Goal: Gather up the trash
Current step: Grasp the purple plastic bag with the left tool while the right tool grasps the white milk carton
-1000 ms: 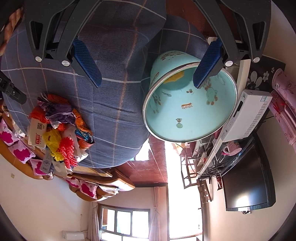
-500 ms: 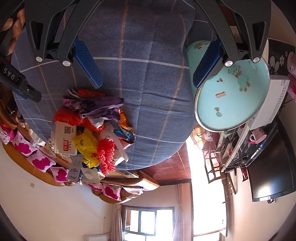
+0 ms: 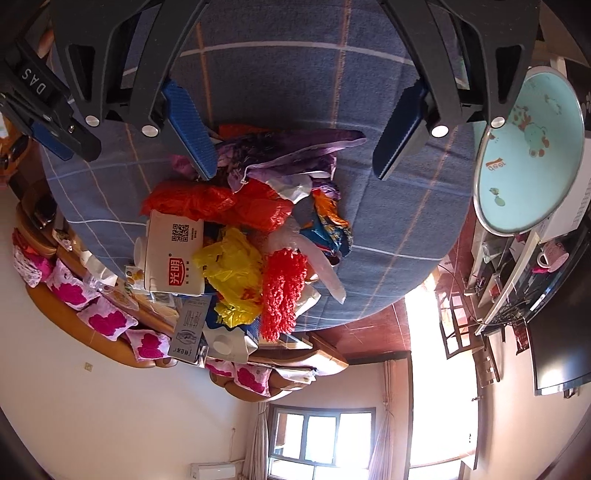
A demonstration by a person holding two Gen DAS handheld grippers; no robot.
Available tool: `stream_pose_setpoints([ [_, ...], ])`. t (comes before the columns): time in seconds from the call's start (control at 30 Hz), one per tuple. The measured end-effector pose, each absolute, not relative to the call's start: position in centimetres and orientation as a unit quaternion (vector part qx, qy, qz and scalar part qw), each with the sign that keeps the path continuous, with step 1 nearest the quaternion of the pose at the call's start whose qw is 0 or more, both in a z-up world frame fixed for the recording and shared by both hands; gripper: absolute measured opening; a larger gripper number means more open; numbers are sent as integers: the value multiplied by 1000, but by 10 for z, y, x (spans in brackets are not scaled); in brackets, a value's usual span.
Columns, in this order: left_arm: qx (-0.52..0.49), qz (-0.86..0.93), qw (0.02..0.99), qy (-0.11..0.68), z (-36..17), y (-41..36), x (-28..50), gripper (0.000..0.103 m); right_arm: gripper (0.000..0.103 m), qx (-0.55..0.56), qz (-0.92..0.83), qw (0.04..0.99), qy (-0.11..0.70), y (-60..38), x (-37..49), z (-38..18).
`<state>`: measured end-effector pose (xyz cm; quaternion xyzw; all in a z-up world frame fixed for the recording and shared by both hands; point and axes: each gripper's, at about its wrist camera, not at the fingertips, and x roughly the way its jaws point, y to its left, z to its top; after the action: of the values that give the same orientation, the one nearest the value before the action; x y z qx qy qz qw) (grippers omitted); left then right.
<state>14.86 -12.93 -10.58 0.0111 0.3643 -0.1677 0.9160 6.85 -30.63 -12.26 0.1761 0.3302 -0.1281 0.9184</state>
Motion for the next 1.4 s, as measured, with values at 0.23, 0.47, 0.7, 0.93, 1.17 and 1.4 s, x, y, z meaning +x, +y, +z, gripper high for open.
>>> stream_pose_setpoints([
  [0.23, 5, -189, 904, 382, -118, -134, 152, 53, 58, 179, -129, 916, 335, -308, 70, -126],
  [0.47, -21, -203, 908, 366, -98, -113, 133, 50, 58, 180, -129, 916, 335, -308, 70, -127],
  [0.7, -51, -191, 923, 331, -64, -76, 123, 50, 58, 177, -125, 916, 338, -303, 72, -128],
  [0.93, -65, -138, 939, 308, -53, -38, 119, 50, 58, 173, -113, 917, 342, -294, 77, -128],
  [1.17, -75, -97, 945, 303, -55, -9, 127, 50, 58, 167, -103, 920, 339, -291, 101, -123],
  [1.4, -77, -84, 947, 301, -55, 2, 133, 50, 79, 128, -64, 940, 311, -287, 145, -103],
])
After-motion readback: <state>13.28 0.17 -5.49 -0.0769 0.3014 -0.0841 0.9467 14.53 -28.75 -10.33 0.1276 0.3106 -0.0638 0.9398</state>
